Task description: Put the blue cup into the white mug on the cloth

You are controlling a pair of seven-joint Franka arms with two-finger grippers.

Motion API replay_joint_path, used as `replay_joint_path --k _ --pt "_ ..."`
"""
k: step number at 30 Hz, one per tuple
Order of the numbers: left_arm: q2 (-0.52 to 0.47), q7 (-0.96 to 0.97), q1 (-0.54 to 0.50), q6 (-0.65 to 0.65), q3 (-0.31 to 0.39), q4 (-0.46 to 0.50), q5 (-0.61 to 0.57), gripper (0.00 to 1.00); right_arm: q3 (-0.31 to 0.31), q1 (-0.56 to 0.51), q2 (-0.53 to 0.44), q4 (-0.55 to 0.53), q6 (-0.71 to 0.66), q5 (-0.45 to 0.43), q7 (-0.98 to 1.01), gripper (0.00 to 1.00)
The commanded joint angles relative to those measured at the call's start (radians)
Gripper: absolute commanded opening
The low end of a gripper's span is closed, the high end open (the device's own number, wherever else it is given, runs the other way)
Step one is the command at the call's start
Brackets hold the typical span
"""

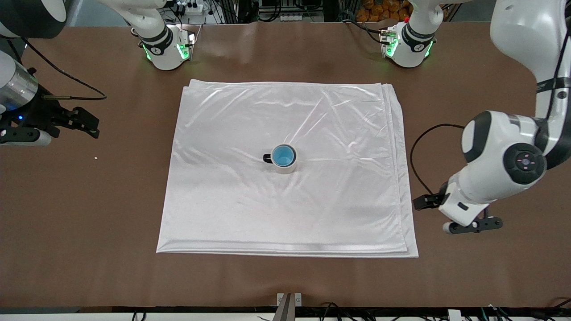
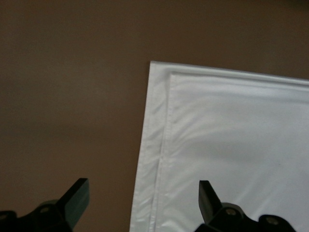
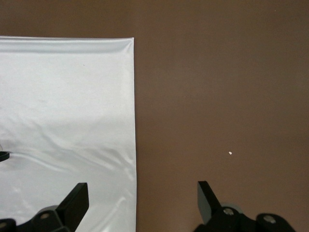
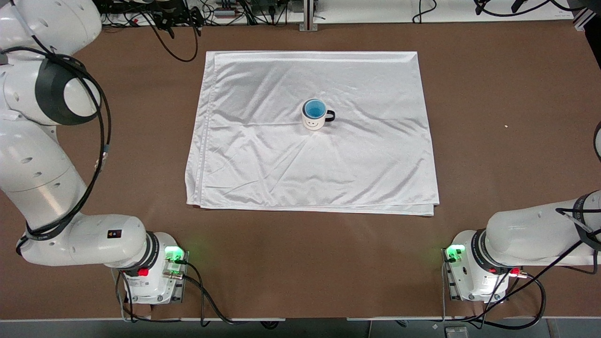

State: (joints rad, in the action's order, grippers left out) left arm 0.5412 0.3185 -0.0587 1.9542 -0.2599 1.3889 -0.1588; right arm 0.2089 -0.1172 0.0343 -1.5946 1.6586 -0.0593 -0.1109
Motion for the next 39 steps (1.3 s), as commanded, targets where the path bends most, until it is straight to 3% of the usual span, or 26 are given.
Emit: replay_joint_path --k 1,16,27,39 --pt "-0.073 -0.036 -0.032 -0.057 -0.024 0.019 0.008 1.00 0.009 -0.012 -0.024 -0.027 0.015 0.018 -0.016 0.99" --pt "-0.220 -0.035 -0.042 -0.343 -0.035 0.035 0.097 1.00 0.004 -0.016 -0.022 -0.028 0.032 0.035 -0.018 0.99" --pt "-0.395 -0.041 -0.032 -0.362 0.019 0.176 0.168 1.00 0.004 -0.024 -0.019 -0.028 0.039 0.035 -0.018 0.99" --pt "-0.452 -0.041 0.033 -0.403 0.099 0.171 0.160 1.00 0.004 -0.033 -0.024 -0.047 0.046 0.036 -0.020 0.99"
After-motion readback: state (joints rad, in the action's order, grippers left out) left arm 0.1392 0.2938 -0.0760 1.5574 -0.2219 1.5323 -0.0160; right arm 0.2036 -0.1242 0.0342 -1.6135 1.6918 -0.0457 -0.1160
